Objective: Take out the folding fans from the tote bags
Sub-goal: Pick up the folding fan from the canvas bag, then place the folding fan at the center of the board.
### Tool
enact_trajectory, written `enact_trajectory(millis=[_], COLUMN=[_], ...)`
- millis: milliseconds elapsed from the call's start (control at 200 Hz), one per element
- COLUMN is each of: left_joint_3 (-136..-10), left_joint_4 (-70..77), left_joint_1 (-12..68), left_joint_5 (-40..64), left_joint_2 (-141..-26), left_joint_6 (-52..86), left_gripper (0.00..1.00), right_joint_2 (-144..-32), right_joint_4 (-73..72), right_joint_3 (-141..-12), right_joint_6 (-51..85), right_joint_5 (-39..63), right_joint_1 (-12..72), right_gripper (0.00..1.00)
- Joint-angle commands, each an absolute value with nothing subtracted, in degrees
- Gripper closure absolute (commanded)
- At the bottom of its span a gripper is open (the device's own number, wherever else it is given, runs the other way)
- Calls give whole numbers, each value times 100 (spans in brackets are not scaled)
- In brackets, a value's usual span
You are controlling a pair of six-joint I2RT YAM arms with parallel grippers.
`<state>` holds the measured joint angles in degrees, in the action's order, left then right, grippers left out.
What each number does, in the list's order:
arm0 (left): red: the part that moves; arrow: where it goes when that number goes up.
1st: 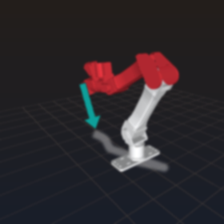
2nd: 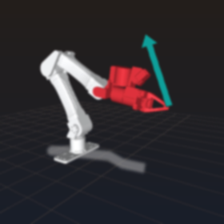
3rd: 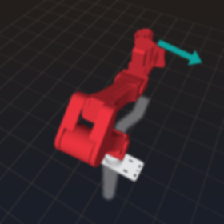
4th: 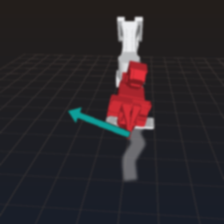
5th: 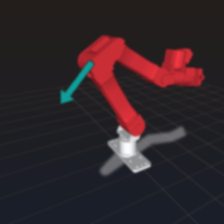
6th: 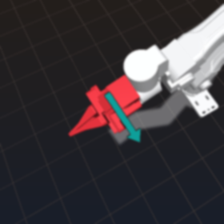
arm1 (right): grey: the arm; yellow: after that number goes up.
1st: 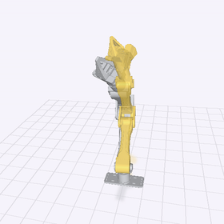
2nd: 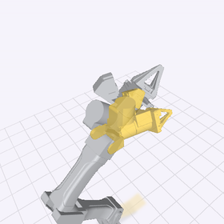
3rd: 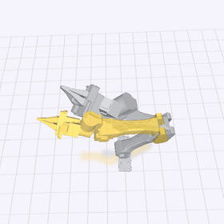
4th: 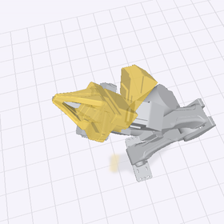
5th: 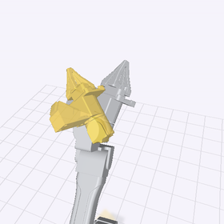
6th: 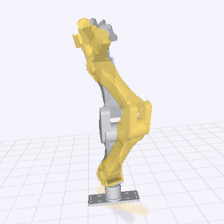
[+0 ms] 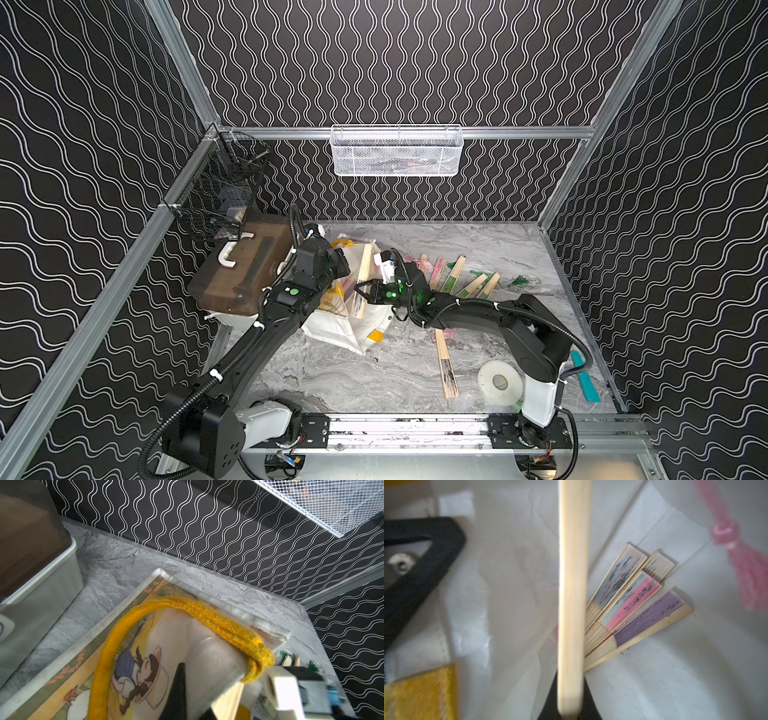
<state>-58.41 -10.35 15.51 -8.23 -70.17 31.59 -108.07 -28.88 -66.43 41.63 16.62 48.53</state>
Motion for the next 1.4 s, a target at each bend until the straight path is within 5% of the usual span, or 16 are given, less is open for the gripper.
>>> enact_trajectory(millis=[0,390,866,1166,1397], left_joint_3=[-5960,-6141,-6513,-6355,-6373], left_joint_4=[-903,-1102,-1240,-1063,-1064], left_joint_1=[1512,1477,1279,1241,1239], left_joint_5=[-971,-596,-105,4,134], left_joint_2=[-7097,-7171,-7429,-7278,-7368], left_joint_6=[3060,2873,2033,1950,1979], left_gripper=[100,100,100,100,100], right_joint_2=[-10464,-8860,-7071,-6927,-7656], right_joint_4=[-2722,-2206,743,1521,1865], right_joint_3=[-6526,-5795,-5646,-5301,-5342], right_joint_6=[3588,4180,3069,2929,2747], right_joint_5=[1788,2897,2218,2123,2975], right_joint_1=[4853,3508,3155,3114,3085], right_gripper=[93,93,93,93,94])
